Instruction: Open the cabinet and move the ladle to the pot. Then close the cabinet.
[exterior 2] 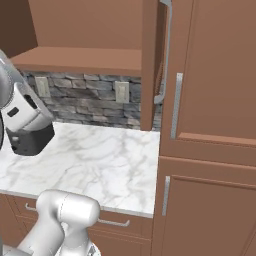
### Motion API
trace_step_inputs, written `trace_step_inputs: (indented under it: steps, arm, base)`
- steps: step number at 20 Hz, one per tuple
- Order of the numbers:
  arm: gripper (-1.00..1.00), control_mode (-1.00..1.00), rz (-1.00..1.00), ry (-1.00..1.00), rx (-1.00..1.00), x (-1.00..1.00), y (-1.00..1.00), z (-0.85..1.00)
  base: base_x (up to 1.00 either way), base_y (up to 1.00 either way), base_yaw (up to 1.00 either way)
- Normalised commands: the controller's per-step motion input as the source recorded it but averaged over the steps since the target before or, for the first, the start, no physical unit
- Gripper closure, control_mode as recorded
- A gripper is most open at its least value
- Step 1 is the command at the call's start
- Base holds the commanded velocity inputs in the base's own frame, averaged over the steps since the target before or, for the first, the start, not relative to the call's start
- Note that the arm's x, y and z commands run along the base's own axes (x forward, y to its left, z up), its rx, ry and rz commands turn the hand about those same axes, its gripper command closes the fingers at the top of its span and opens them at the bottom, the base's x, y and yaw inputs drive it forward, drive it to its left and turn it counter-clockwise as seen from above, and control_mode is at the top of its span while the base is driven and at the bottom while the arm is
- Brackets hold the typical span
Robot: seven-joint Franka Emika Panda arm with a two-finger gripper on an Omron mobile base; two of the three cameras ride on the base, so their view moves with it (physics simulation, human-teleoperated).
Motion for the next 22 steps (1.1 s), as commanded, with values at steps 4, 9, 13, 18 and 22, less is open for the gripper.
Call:
trace_step_inputs:
  steps: [4,9,13,18,22]
  arm:
    - [-1.00,-1.00,-0.14,-0.09,0.00,-0.30,-0.39,0.07]
    - [-1.00,-1.00,-0.16,-0.04,0.02,-0.12,-0.46,0.00]
    - [-1.00,-1.00,-0.20,0.02,0.12,-0.05,-0.37,0.01]
    - [-1.00,-1.00,-0.19,0.01,0.16,-0.14,-0.43,0.03]
    - [-1.00,-1.00,-0.17,0.01,0.15,-0.21,-0.41,0.12]
  base:
    - [0.00,0.00,0.00]
    - [0.00,0.00,0.00]
    - [0.00,0.00,0.00]
    - [0.00,0.00,0.00]
    - [0.00,0.00,0.00]
